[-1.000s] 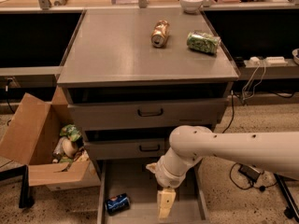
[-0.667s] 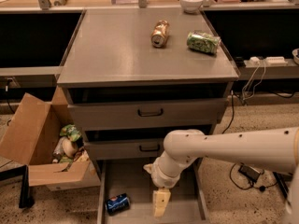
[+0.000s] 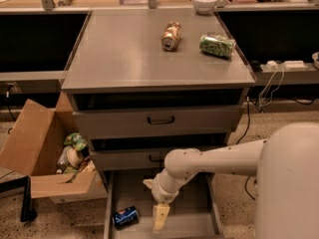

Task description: Pick pepsi can from bottom drawer and place on counter

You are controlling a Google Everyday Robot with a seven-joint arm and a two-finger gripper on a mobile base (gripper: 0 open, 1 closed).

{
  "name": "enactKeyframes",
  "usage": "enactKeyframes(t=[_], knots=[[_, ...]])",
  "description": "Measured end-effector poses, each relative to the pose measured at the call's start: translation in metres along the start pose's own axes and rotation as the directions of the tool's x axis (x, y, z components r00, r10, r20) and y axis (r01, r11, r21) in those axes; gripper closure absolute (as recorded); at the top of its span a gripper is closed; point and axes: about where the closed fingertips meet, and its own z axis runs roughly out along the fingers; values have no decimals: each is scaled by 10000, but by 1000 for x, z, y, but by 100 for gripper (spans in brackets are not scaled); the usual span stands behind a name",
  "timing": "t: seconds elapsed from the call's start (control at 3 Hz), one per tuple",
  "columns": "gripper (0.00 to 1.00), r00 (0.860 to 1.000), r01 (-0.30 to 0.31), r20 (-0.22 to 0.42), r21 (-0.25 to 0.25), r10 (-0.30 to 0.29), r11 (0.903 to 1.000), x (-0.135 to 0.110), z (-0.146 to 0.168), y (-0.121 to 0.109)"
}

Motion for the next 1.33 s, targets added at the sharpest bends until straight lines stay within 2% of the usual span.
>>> enactKeyframes(t=[0.67, 1.0, 1.33], knots=[[0, 9910, 383, 1283, 82, -390, 9992, 0, 70, -32], [0, 9910, 383, 1283, 82, -390, 9992, 0, 70, -32], [0, 9897, 449, 1352, 164, -467, 9989, 3, 87, -38]])
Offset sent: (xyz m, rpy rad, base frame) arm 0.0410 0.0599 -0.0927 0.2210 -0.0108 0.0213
